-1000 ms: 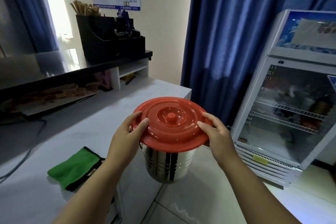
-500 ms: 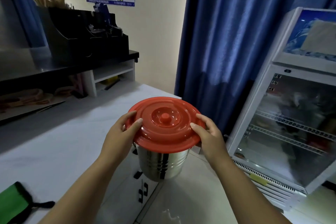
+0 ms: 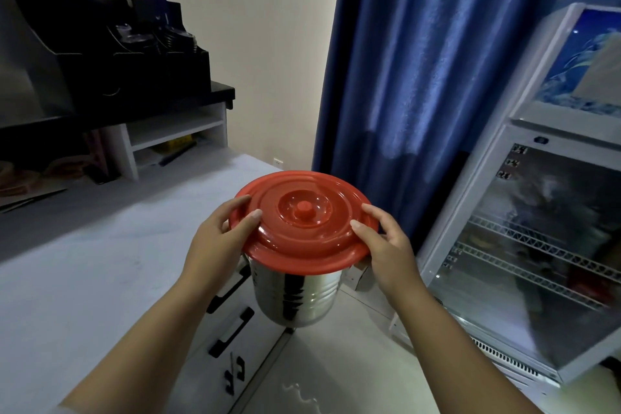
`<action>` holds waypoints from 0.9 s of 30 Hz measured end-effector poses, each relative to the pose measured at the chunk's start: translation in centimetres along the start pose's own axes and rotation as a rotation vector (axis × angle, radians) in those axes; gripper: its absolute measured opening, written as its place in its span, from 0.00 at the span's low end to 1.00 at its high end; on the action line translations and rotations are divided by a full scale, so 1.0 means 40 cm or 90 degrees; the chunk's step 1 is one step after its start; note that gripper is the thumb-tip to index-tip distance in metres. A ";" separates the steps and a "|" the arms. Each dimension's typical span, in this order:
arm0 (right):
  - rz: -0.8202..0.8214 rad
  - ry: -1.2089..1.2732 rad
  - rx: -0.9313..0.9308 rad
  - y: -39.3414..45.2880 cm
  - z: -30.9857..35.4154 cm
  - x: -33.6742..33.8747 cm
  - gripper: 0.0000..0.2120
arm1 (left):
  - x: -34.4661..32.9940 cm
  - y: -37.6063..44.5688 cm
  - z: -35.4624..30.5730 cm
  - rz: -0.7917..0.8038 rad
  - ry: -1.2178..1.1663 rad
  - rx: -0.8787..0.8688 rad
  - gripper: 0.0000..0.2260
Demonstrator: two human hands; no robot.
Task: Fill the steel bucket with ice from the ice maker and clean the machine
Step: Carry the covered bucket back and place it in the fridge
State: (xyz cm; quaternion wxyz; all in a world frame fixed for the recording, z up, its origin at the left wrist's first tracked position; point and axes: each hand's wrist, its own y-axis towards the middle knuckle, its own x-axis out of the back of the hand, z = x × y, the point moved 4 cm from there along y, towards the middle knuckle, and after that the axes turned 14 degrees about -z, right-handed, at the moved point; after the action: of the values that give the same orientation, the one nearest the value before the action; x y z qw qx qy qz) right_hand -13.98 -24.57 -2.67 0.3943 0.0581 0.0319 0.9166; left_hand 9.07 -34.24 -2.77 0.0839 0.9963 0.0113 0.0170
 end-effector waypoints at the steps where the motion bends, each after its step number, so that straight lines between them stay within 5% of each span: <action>1: -0.001 0.000 -0.002 0.016 -0.005 -0.006 0.19 | -0.008 0.014 0.003 0.001 -0.001 0.001 0.15; 27: 0.072 -0.006 0.014 0.517 -0.013 -0.446 0.17 | -0.058 0.603 0.101 -0.086 -0.015 0.009 0.15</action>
State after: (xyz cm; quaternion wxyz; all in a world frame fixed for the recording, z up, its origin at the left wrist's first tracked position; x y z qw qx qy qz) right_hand -16.74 -51.73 -2.48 0.3415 0.0684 0.0373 0.9367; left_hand 7.38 -58.75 -2.78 0.0783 0.9939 0.0779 -0.0002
